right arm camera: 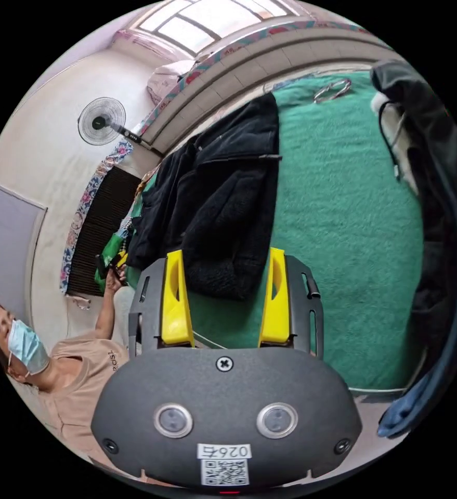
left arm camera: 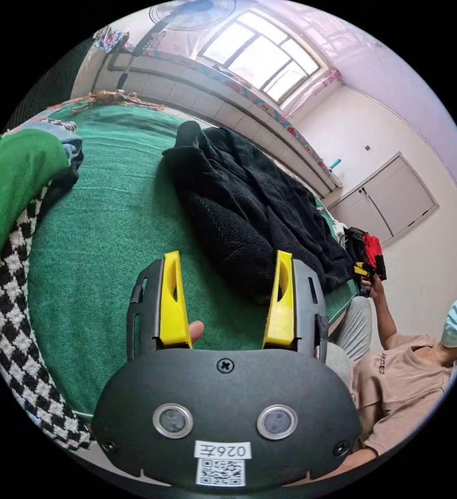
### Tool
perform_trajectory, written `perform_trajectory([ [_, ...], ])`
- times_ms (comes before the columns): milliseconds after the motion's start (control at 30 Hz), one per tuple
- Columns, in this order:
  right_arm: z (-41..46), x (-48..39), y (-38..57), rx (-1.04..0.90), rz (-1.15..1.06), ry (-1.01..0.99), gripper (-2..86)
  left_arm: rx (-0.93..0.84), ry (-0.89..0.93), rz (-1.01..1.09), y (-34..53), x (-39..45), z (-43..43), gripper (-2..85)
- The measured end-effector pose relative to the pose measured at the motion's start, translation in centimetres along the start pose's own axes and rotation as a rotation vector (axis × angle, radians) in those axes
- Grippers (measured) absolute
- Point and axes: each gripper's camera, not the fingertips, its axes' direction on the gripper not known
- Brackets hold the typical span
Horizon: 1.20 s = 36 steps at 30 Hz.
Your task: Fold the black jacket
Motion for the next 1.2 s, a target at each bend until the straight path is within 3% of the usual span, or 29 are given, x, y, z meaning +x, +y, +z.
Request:
perform_trajectory([
  [100,3.3,-1.5,-2.5,-0.143,-0.049,0.104,16.9,-0.072,-0.127,0.02,-1.2,2.0,1.3,21.5],
  [167,4.8,-4.1,-4.4,-0.264,-0.13,0.309,12.9,-0.152,-0.075,0.027,-2.0,3.6,3.3,11.1],
  [233,5.5,-6.1,-5.1,-0.319,-0.238,0.411,6.2,-0.157,-0.008,0.07,-2.3,4.8,4.0,8.3],
  [333,3.0,-8.4,-4.7,-0.274,-0.33,0.478,0.6,-0.156,0.088,0.147,-1.4,6.6,3.0,6.7],
  [433,-0.2,-7.2,-2.8,-0.316,-0.316,0.415,-0.3,-0.187,0.113,0.104,0.0,5.5,1.4,7.5],
  [500,-1.3,-5.1,-1.8,-0.316,-0.284,0.332,0.1,-0.109,0.114,0.005,0.9,3.7,-0.6,8.7],
  [567,-3.7,-3.6,-0.6,-0.182,-0.208,0.377,1.0,0.119,0.051,-0.068,2.0,3.0,-4.4,8.9],
  [700,-6.5,-7.0,-0.7,0.094,-0.306,0.251,3.0,0.318,0.022,0.052,0.1,7.0,-5.9,10.8],
  [800,-3.0,-12.1,-4.7,0.048,-0.466,0.09,4.9,0.15,0.129,0.223,-5.2,11.9,-0.6,13.5],
  [867,2.6,-16.1,-8.5,-0.086,-0.563,0.018,5.5,-0.065,0.108,0.295,-9.5,15.1,6.1,16.6],
  [1033,13.9,-20.9,-14.8,-0.245,-0.621,0.165,8.1,-0.403,-0.071,0.314,-14.5,16.7,18.1,20.1],
  [1100,17.6,-21.4,-16.3,-0.309,-0.63,0.286,7.7,-0.406,-0.225,0.371,-15.2,17.8,18.5,15.2],
  [1167,20.8,-21.9,-17.1,-0.464,-0.673,0.304,0.1,-0.576,-0.131,0.553,-15.4,19.9,19.5,0.9],
  [1200,20.8,-22.3,-17.1,-0.476,-0.698,0.321,-0.3,-0.639,-0.065,0.6,-15.4,20.4,19.6,0.5],
])
